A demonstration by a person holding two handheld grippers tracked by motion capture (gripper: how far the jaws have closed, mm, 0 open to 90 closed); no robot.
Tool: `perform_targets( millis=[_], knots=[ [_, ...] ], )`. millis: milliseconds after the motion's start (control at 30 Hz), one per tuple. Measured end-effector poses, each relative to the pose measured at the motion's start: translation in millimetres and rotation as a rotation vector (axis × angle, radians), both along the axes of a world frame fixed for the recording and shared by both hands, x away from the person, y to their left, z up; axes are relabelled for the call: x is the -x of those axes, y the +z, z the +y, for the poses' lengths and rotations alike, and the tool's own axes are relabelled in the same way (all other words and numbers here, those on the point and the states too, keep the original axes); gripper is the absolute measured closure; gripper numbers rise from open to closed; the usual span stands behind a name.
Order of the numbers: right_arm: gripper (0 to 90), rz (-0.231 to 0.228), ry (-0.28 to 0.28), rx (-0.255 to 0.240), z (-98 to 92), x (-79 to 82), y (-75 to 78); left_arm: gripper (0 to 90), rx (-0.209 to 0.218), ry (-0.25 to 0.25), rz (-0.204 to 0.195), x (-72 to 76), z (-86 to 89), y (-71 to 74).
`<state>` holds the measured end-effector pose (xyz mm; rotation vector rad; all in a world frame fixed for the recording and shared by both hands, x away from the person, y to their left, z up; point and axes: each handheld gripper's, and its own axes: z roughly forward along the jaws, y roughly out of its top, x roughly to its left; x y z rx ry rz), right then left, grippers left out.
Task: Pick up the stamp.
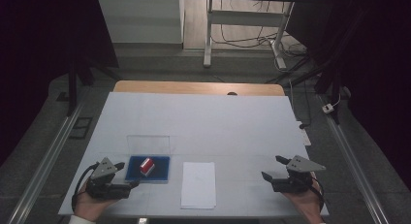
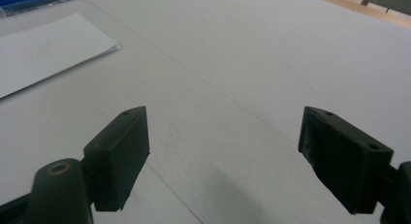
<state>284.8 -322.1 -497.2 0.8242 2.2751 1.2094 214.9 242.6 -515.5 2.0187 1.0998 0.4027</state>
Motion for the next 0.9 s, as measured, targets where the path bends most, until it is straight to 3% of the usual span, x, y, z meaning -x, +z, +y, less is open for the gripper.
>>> perform_targets(
  millis=[100, 900],
  knots=[
    [19.7, -0.016, 0.007, 0.009, 2.9, 2.1, -0.5, 16.8, 0.0, -0.001, 0.001, 0.0, 0.6, -0.8],
    [22.9, 0.002, 0.001, 0.032, 7.0, 2.3, -5.7, 18.8, 0.004, 0.011, -0.015, 0.7, 1.9, 4.0]
  ],
)
